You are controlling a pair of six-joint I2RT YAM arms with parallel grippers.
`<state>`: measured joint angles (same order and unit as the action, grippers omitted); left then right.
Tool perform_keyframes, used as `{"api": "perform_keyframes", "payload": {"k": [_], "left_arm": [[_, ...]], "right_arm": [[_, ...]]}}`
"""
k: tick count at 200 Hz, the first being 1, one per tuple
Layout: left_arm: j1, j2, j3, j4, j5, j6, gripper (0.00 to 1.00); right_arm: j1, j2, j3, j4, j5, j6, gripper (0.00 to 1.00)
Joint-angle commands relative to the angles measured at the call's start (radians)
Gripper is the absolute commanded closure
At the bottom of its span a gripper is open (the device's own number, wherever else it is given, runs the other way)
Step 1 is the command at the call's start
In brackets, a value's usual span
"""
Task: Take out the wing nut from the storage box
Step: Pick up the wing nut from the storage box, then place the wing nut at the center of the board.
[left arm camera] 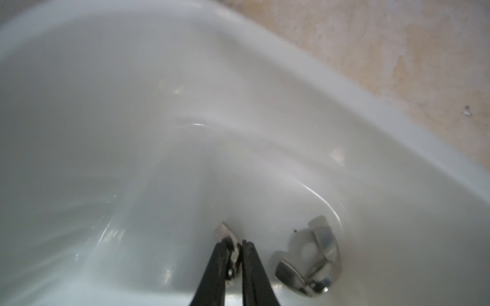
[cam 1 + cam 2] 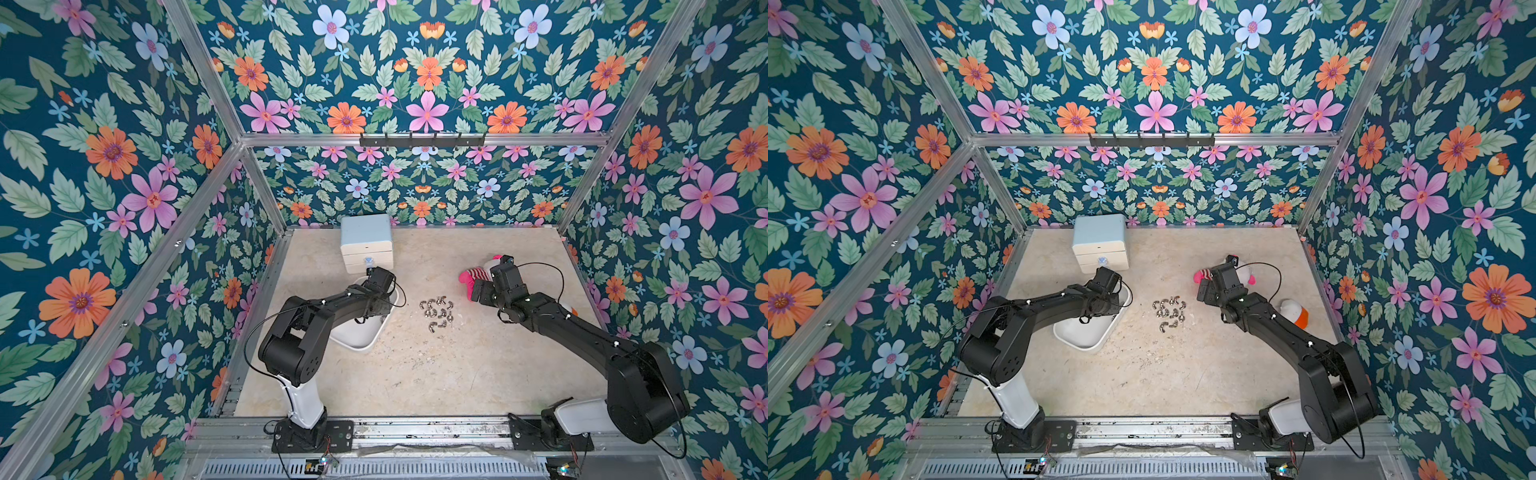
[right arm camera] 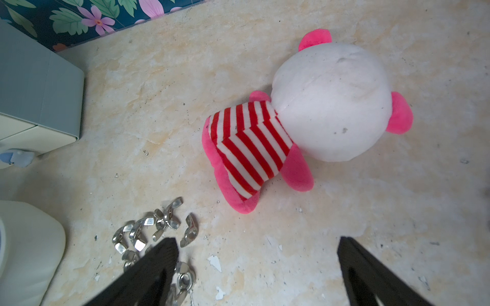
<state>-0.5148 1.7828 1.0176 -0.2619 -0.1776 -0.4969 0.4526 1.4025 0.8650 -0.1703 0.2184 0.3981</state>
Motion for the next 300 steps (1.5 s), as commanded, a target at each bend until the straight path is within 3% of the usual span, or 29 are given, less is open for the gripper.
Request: {"api": "perform_keyframes", "payload": {"k": [1, 115, 164, 242, 300], "left_arm": [[0.002, -0.016, -0.001, -0.054, 0.008, 0.003, 0.87], [-0.001, -0.173, 0.065, -0.144, -0.005, 0.02, 0.91], [-0.065, -0.239, 0.148, -0.175, 0.019, 0.024, 0.91], [-0.256, -0.158, 0.256, -0.204, -0.038, 0.01, 0.9], [-0.297, -0.051, 0.246, -0.17, -0.004, -0.027, 0.91]], "right_arm": [[0.0, -0.008, -0.006, -0.006, 0.018, -0.002, 0.01], [0.0, -0.005, -0.006, 0.002, 0.013, 0.001, 0.01], [0.001, 0.002, -0.007, 0.012, 0.007, 0.007, 0.01], [0.0, 0.003, -0.006, 0.014, 0.004, 0.007, 0.01], [0.001, -0.007, -0.011, 0.012, 0.005, 0.007, 0.01]]}}
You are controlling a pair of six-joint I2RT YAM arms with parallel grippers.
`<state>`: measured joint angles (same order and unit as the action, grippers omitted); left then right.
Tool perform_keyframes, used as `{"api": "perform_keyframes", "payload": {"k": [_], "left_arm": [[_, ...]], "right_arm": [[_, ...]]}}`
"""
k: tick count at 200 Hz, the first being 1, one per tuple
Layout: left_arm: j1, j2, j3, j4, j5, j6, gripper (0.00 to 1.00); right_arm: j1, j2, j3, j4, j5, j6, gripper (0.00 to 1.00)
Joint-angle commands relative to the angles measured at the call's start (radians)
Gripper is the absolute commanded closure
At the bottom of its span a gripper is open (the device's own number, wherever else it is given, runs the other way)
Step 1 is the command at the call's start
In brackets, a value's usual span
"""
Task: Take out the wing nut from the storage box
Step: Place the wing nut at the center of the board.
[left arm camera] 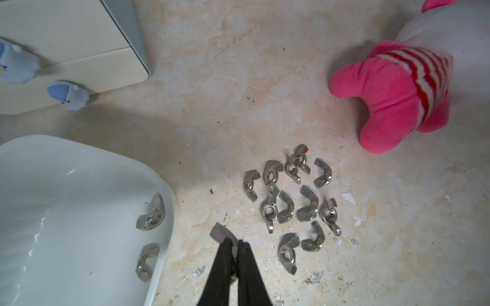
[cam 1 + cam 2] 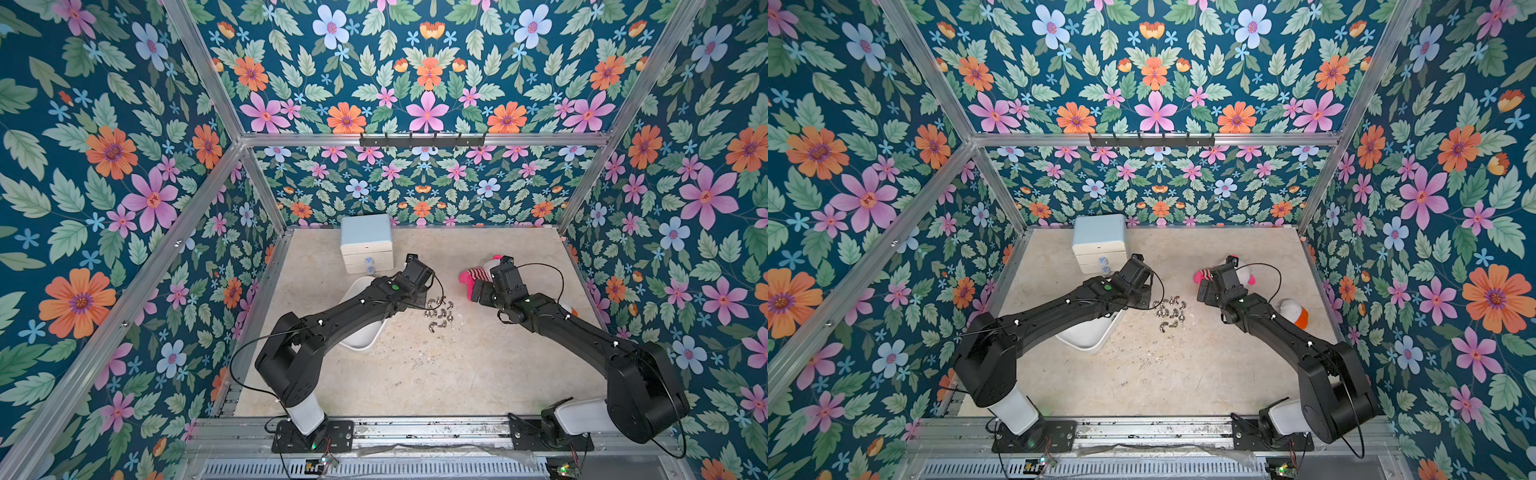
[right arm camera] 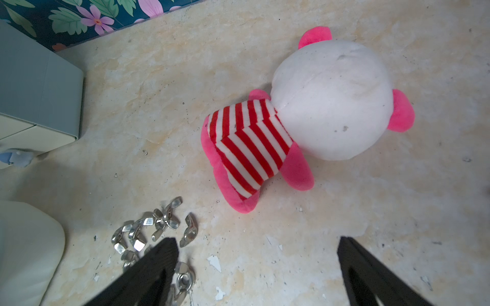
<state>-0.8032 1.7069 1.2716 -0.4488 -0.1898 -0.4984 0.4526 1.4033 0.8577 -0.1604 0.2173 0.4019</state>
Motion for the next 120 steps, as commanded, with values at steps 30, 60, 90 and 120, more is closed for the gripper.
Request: {"api": "perform_keyframes", "payload": {"k": [30, 60, 90, 120], "left_arm": [[-0.023, 0.057, -0.029, 0.04, 0.028, -0.043, 0.91], [-0.039, 0.092, -0.034, 0.053, 0.037, -0.053, 0.91], [-0.045, 0.125, -0.04, 0.065, 0.044, -0.061, 0.91], [-0.045, 0.16, -0.041, 0.07, 0.049, -0.062, 0.92]], "right_arm": [[0.0, -0.01, -0.008, 0.002, 0.008, 0.003, 0.01], [0.001, -0.007, -0.008, 0.007, 0.006, 0.002, 0.01], [0.0, -0.004, -0.005, 0.009, 0.003, 0.003, 0.01], [0.0, -0.004, -0.005, 0.007, 0.004, 0.002, 0.01]]}}
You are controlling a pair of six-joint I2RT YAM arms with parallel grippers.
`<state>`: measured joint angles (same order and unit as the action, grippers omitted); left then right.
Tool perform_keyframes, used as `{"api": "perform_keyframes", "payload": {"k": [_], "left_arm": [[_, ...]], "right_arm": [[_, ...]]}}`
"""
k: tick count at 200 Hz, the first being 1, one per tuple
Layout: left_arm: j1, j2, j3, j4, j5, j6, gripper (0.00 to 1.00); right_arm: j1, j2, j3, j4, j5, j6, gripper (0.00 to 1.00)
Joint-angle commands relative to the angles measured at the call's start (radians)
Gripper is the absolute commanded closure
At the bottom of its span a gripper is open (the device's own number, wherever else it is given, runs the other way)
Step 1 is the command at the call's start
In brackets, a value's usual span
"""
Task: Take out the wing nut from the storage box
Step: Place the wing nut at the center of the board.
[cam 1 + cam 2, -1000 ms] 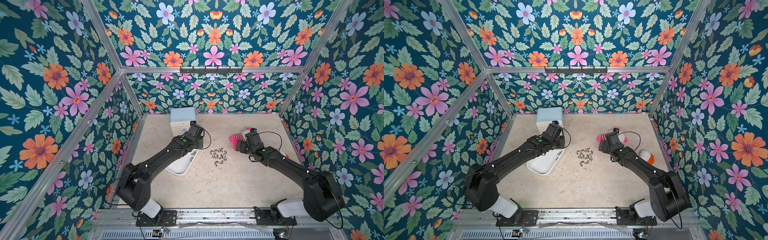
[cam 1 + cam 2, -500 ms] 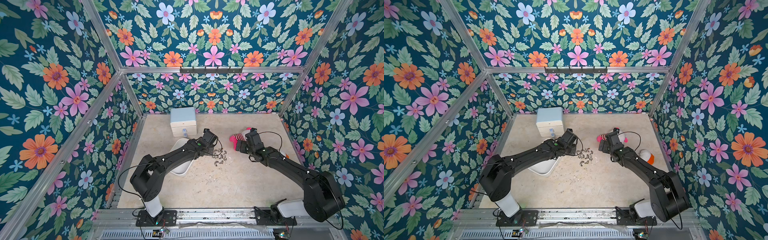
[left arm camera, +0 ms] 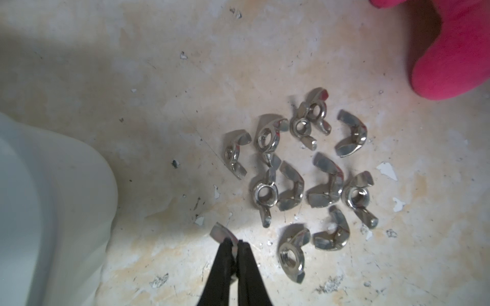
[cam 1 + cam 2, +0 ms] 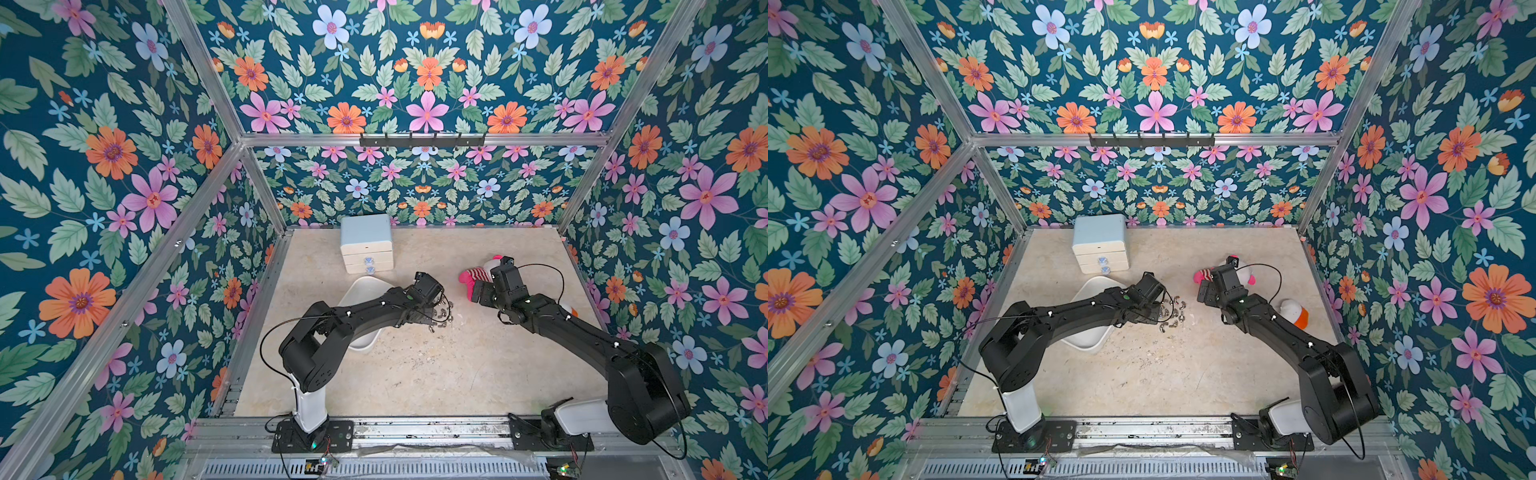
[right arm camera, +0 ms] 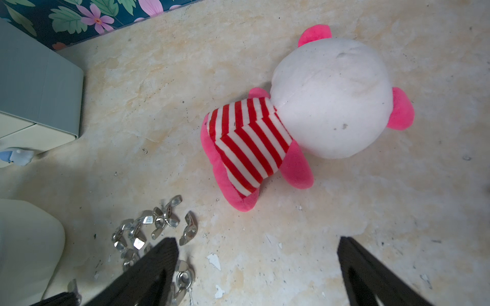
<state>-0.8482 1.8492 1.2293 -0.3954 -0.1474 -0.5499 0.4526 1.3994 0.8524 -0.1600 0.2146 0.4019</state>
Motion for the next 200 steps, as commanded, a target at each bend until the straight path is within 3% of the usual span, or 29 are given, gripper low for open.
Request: {"api": "perform_keyframes", "payload": {"k": [1, 139, 177, 200], "left_arm": [[0.0, 0.018, 0.002, 0.017, 0.007, -0.01, 0.92], [0.0, 0.084, 0.014, 0.022, 0.022, -0.01, 0.91], [0.0, 0.081, 0.024, 0.008, 0.009, -0.012, 0.66], [-0.001, 0.07, 0.038, -0.009, -0.009, -0.01, 0.58]], "right_arm": [[0.0, 0.0, 0.001, 0.007, 0.007, 0.002, 0.01], [0.0, 0.01, 0.012, 0.007, 0.006, -0.001, 0.01], [0.0, 0.01, 0.011, 0.008, 0.006, -0.001, 0.01], [0.0, 0.01, 0.013, 0.007, 0.007, -0.002, 0.01]]}}
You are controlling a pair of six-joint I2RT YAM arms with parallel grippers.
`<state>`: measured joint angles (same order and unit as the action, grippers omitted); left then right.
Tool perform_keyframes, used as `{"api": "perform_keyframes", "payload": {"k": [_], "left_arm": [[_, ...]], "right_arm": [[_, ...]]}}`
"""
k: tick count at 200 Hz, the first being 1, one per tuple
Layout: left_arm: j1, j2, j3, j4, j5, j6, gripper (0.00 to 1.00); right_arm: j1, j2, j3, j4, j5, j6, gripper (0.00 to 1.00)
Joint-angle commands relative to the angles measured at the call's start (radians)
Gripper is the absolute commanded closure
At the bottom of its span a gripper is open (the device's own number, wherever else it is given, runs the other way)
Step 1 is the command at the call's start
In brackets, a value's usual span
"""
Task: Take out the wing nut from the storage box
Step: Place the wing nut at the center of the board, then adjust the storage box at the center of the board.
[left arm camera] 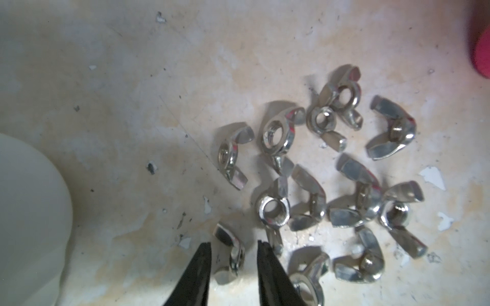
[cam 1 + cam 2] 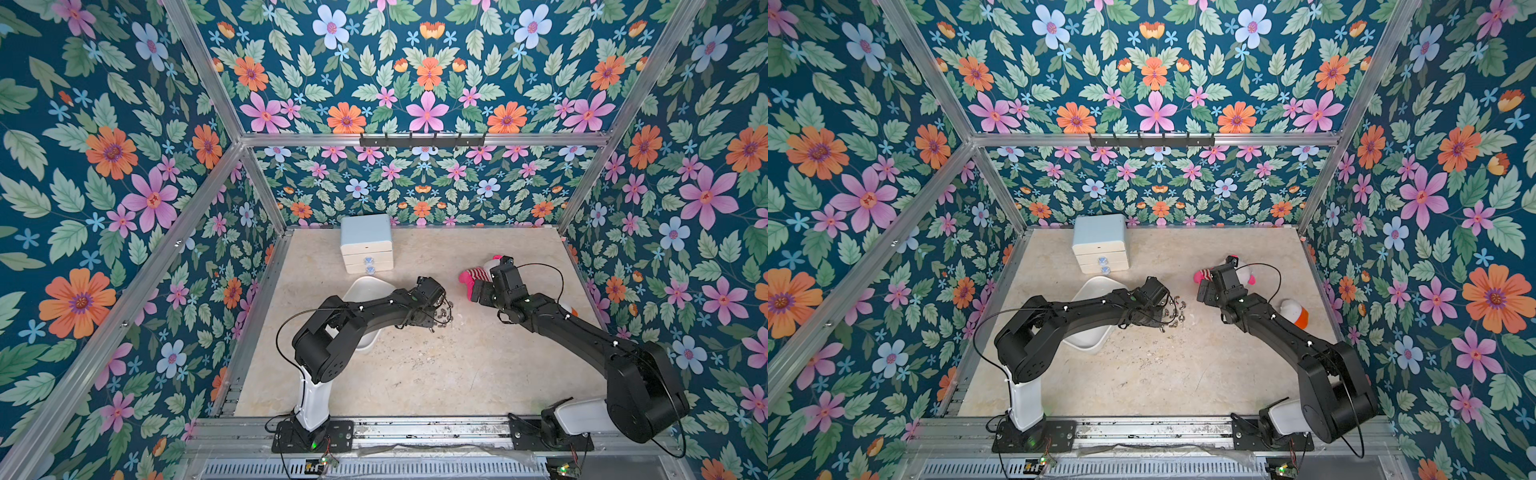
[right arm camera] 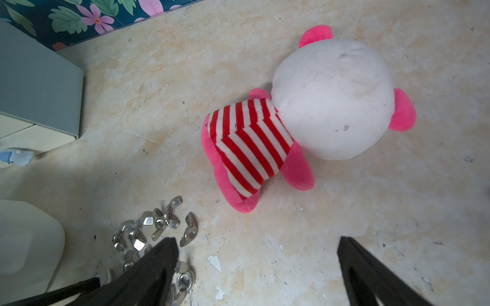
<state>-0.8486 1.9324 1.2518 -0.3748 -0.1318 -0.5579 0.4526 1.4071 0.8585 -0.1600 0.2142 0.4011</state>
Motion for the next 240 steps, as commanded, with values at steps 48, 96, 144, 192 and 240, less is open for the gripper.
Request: {"api": "perform_keyframes", "payload": {"k": [48, 96, 144, 192, 240], "left_arm": [[0.0, -0.109, 0.074, -0.101, -0.097, 0.026, 0.5], [0.065, -0.252, 0.072, -0.175, -0.192, 0.071, 0.46], [0.298, -0.392, -0.086, -0.171, -0.168, 0.108, 0.43], [0.408, -0.435, -0.197, -0.146, -0.201, 0.139, 0.41], [0.491, -0.436, -0.241, -0.115, -0.202, 0.158, 0.41]], "right_arm": [[0.0, -0.009, 0.001, -0.006, 0.013, 0.0, 0.01], [0.0, -0.013, -0.001, -0.003, 0.011, -0.001, 0.01], [0.001, -0.011, 0.001, -0.005, 0.007, -0.001, 0.01], [0.004, 0.001, 0.005, -0.001, -0.002, -0.001, 0.01], [0.005, 0.0, 0.007, -0.004, -0.001, -0.001, 0.01]]}}
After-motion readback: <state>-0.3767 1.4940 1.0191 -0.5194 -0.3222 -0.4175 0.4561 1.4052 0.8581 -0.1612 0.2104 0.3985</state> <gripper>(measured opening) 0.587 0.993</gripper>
